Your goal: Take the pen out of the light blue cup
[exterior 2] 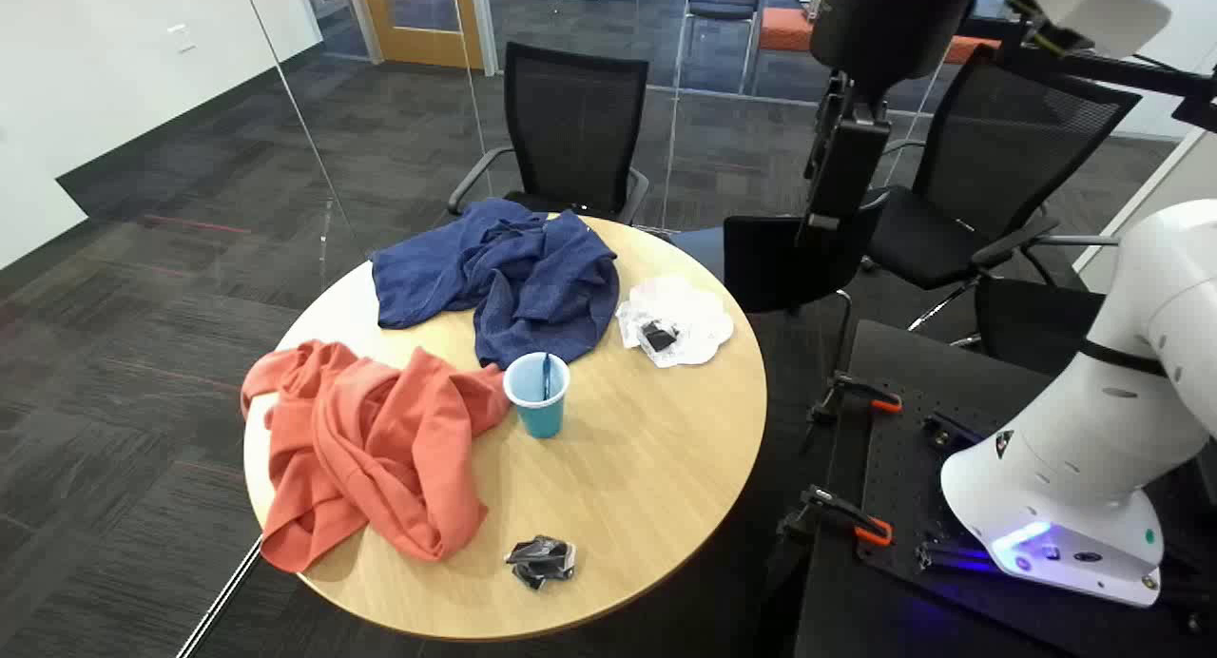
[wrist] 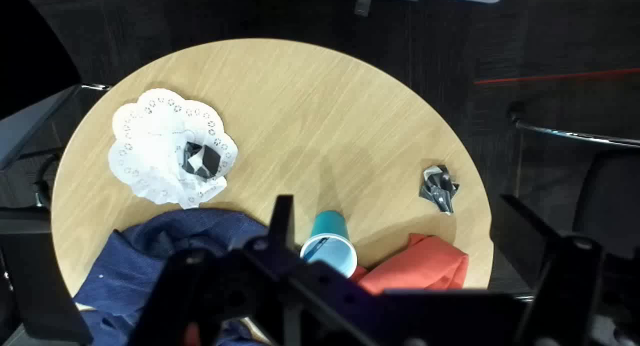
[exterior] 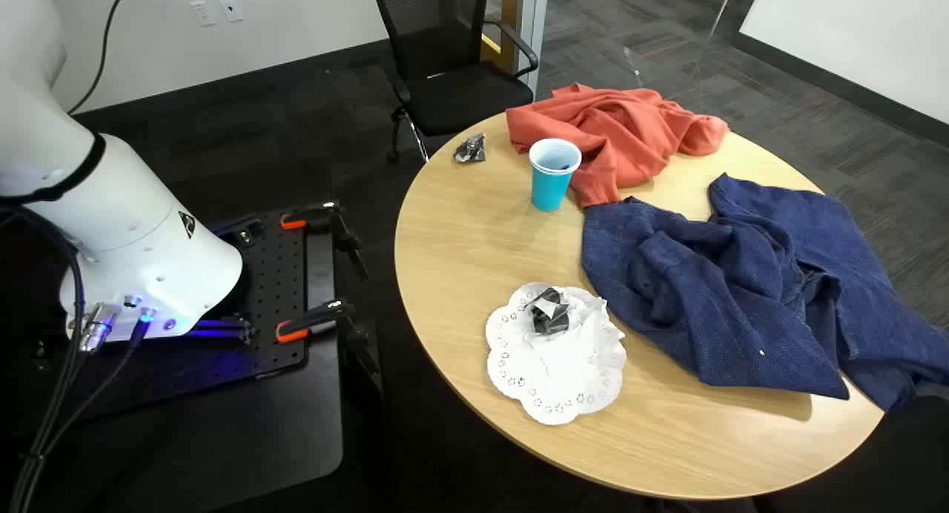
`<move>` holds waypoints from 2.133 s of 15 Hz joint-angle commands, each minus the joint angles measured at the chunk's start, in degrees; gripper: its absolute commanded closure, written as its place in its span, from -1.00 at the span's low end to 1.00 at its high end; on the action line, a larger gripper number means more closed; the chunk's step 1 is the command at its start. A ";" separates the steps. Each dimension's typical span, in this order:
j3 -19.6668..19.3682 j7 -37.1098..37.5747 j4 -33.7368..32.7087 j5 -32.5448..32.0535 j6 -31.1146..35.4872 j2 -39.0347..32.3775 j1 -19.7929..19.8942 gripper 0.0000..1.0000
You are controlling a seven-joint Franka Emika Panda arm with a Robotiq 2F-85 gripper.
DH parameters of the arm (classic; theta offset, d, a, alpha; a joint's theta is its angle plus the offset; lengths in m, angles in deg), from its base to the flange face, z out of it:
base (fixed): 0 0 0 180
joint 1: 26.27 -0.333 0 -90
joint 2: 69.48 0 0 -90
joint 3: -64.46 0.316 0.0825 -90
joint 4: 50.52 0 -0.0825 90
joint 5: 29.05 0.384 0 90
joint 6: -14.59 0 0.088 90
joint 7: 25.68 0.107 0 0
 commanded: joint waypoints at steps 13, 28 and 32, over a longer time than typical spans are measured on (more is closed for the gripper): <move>0.52 5.65 -1.98 0.95 2.64 -2.88 1.46 -1.00; 5.22 43.03 -3.10 3.50 30.14 -24.98 3.57 -1.00; 6.12 54.66 -4.67 -0.27 33.58 -31.27 2.69 -1.00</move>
